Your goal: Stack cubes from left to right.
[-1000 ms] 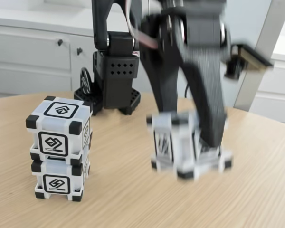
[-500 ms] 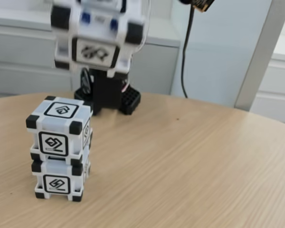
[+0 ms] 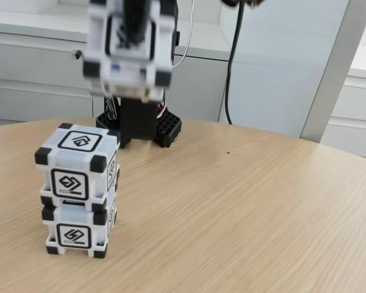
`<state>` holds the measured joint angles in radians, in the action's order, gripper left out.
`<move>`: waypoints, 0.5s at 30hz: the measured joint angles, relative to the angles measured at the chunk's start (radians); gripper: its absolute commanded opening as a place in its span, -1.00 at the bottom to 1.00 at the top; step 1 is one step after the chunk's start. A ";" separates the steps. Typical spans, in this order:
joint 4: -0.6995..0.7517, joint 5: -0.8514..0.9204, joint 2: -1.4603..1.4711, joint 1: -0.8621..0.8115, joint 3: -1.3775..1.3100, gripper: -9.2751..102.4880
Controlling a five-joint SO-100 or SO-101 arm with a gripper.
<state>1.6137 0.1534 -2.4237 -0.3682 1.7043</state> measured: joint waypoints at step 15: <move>0.164 -0.009 0.196 -0.178 -0.186 -0.83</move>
<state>1.7779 0.1442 -2.2273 -0.5461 1.5186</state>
